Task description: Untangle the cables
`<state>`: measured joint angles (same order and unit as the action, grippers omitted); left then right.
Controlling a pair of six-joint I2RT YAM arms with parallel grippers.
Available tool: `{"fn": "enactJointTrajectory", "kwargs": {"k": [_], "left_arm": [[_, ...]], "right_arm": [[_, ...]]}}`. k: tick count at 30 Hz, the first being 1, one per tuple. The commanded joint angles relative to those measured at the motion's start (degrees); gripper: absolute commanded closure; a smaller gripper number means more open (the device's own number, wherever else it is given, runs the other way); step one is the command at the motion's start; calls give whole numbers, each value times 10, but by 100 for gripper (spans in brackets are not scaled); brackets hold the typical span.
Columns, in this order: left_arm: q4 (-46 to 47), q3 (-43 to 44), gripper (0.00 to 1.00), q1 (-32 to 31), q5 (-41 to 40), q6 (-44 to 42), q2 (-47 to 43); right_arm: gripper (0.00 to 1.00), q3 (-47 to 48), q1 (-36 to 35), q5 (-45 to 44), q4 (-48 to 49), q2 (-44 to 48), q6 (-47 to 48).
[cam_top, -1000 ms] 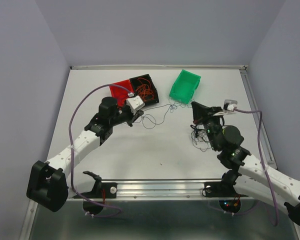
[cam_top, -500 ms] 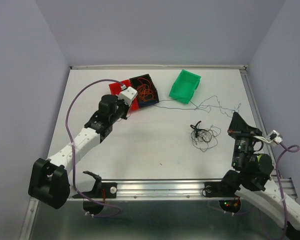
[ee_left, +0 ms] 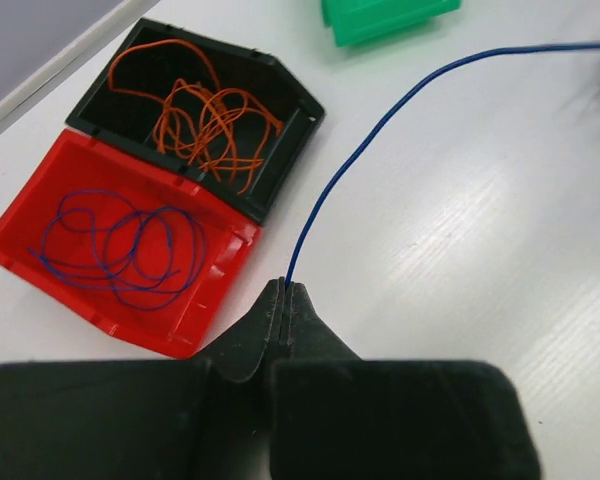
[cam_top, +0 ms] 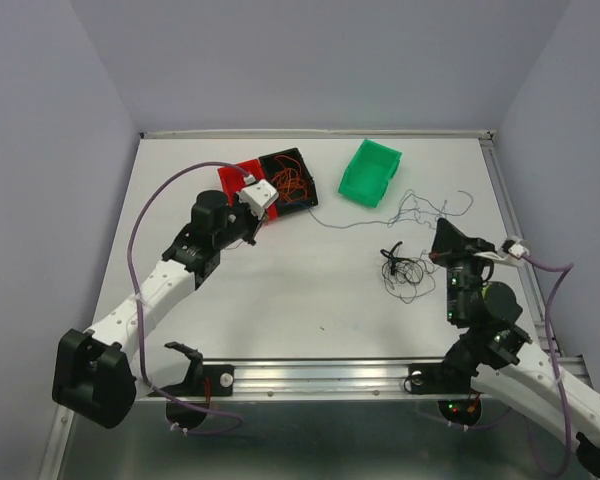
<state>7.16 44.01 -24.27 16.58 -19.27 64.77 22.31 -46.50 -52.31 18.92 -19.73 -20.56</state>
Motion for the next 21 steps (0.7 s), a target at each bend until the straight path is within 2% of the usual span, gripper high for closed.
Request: {"fn": "enactJointTrajectory", "kwargs": {"k": [1, 4, 7, 13, 21], "left_arm": [[1, 4, 100, -9, 106, -22, -51], [3, 9, 100, -10, 132, -21, -88], [-25, 59, 100, -11, 139, -19, -116], [-71, 144, 100, -10, 54, -37, -170], [-206, 443, 100, -10, 41, -3, -163]], "right_arm": [[99, 74, 0, 85, -10, -109, 24], [99, 110, 1, 111, -10, -211, 25], [99, 133, 0, 119, 0, -280, 17], [100, 135, 0, 95, 23, -326, 18], [99, 140, 4, 66, 44, -377, 26]]}}
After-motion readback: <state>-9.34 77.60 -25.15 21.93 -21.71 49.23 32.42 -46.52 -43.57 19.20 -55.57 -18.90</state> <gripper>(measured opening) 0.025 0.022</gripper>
